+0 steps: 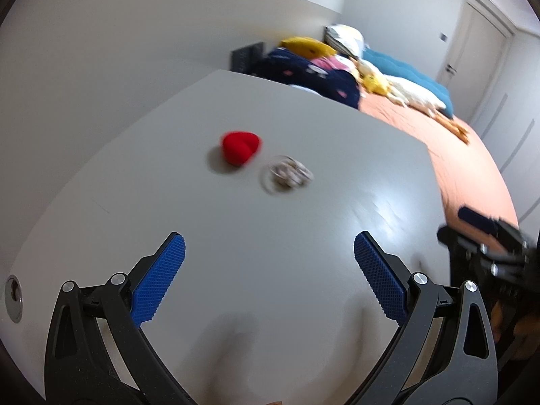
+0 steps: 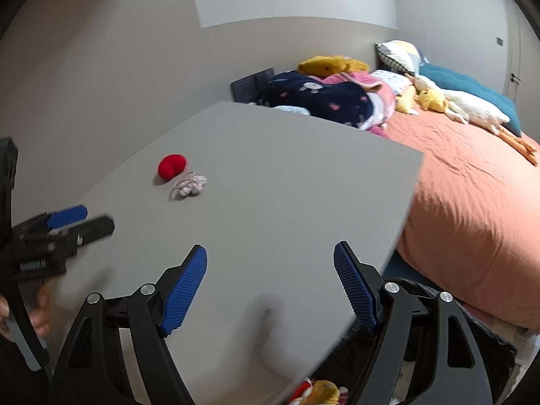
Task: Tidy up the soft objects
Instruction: 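Move both open tools back toward the red heart and hair tie on the desk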
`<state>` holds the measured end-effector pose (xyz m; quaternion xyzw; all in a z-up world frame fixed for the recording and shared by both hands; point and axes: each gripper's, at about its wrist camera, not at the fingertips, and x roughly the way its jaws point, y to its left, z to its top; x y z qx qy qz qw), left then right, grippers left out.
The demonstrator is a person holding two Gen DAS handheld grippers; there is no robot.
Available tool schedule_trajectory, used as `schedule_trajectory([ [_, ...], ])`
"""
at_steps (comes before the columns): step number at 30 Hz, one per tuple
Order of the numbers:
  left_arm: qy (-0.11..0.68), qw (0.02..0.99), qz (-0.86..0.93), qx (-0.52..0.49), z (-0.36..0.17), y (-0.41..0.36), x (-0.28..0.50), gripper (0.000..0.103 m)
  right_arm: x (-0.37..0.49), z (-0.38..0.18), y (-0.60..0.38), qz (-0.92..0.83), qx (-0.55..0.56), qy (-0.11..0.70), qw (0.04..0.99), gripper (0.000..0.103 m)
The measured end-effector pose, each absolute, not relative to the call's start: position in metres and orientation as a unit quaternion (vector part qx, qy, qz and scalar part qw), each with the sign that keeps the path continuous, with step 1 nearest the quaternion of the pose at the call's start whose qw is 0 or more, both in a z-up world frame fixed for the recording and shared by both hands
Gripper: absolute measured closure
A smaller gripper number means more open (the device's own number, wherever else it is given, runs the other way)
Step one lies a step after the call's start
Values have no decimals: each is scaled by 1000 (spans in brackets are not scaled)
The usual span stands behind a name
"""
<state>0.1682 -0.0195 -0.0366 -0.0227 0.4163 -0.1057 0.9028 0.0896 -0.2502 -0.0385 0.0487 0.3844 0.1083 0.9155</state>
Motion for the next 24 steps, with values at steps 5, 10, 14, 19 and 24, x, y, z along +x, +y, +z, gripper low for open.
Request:
schedule_trajectory([
  [5,422,902,-78,-39,-39,3,194,6,109,-40,-225,126,29,391,911,25],
  [10,424,903,-54,-47,-42,22,210,6,128,-41,-205,141,22,396,907,25],
  [14,424,903,-23,-67,-42,44,220,6,142,-44,-191,149,16,400,904,25],
  [19,425,902,2,-79,-45,62,229,6,157,-46,-175,159,4,406,900,25],
  [24,425,902,9,-69,-46,67,235,6,174,-52,-160,169,-9,415,894,25],
])
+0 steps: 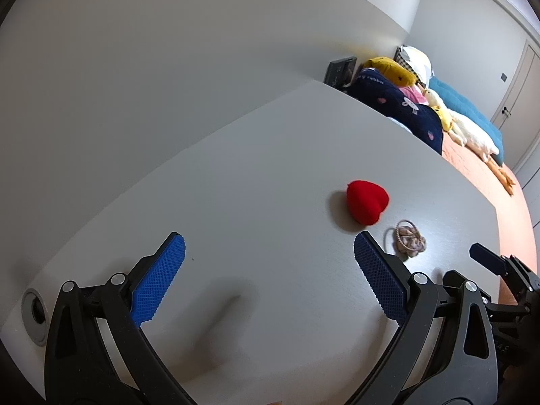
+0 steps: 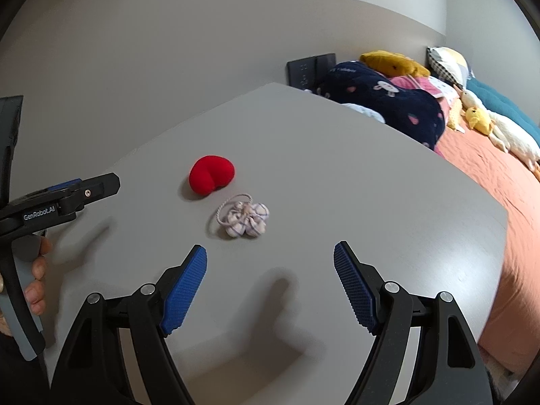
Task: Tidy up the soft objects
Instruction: 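Move both open tools back toward the red heart and hair tie on the desk, then grasp the small hair tie with the right tool while the left tool grasps the red heart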
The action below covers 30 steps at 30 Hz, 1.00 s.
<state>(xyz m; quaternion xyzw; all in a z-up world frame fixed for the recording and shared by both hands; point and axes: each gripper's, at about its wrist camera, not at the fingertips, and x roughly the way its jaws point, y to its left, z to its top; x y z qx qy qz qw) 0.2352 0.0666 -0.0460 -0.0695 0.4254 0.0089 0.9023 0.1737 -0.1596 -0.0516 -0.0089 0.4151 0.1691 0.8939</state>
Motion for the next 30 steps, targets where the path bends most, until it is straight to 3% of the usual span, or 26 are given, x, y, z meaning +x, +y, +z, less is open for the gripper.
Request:
schedule_trajectory([
  [6,425,902,12,-71,-46,71,241,6,189,-58,-141,175,-31,423,888,25],
  [20,430,901,23,-52,-50,71,251,6,214,-69,-127,167,-42,439,882,41],
  [27,434,900,21,-44,-53,65,253,6,220,-75,-125,173,-52,443,878,74],
  [30,435,899,14,-44,-53,58,255,6,219,-72,-132,174,-43,434,883,79],
])
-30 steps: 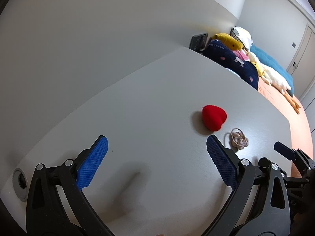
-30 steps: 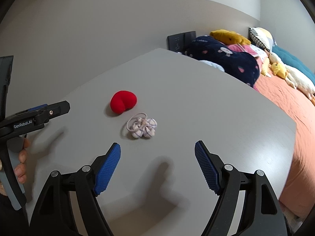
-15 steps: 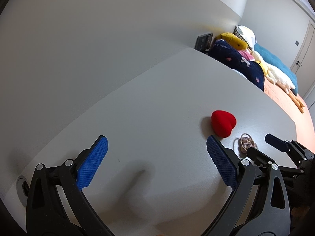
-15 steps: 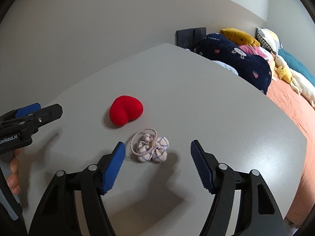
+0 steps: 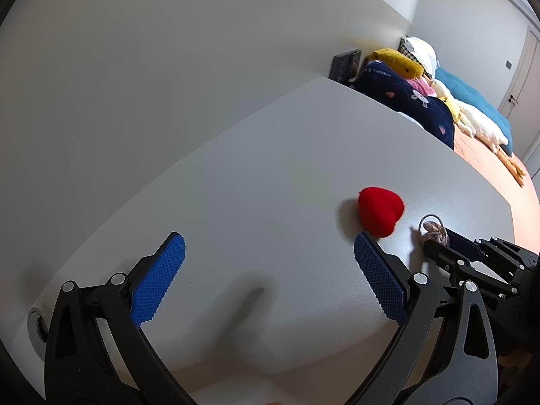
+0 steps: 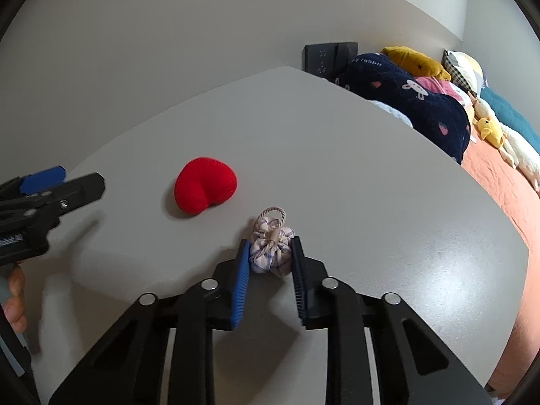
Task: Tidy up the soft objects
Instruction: 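Grasp the small hair tie with the right tool while the left tool grasps the red heart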
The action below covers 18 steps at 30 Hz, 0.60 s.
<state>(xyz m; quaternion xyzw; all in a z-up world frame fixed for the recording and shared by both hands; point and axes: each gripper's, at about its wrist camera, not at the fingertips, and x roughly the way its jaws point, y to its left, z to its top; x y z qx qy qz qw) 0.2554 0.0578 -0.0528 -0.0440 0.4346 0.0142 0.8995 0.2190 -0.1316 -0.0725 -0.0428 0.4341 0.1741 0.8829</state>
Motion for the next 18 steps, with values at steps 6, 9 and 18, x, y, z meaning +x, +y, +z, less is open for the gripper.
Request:
schedule_trajectory([
  [6,439,897,-13,-39,-54,32,267,6,216,-60,-159,159,-19,421,893,79],
  [9,442,896,-30,-38,-56,16,274,6,216,-56,-176,147,-8,417,897,79],
  [18,422,905,-38,-20,-64,-21,294,7,219,-52,-217,122,15,410,904,79],
])
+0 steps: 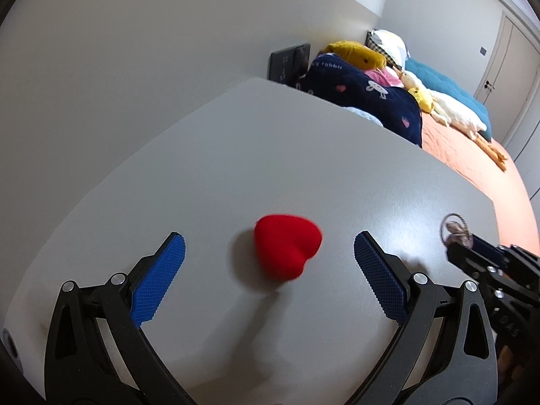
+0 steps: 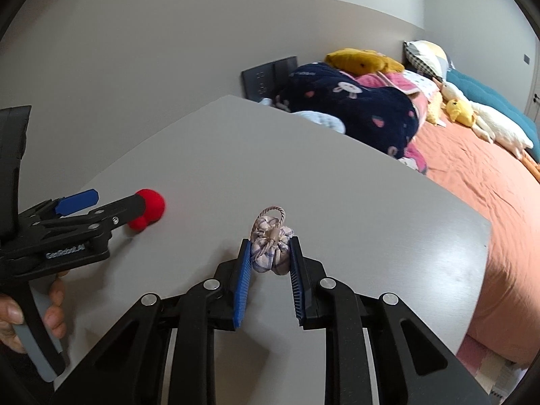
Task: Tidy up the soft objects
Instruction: 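Grasp the small hair tie with the right tool while the left tool grasps the red heart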
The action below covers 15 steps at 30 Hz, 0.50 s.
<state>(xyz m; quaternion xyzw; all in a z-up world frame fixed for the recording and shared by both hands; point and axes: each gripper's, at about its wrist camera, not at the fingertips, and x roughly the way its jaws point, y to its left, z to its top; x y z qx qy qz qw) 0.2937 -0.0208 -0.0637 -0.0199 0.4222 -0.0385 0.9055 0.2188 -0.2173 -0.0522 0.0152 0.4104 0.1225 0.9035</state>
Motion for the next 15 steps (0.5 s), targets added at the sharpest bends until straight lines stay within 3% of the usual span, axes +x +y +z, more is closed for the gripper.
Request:
schedule_trajectory([
  [5,432,901,-40,14,-72,-36,301,26,219,-54,-235,114,30,408,905,79],
  [8,439,898,-39,20,-79,-41,305,43,217,-54,-242,111,33,407,906,79],
  [9,441,896,-37,20,-82,-42,307,56,216,-53,-244,111,34,406,906,79],
  [15,438,899,-32,13,-79,-41,299,56,209,-48,-257,106,40,402,908,79],
])
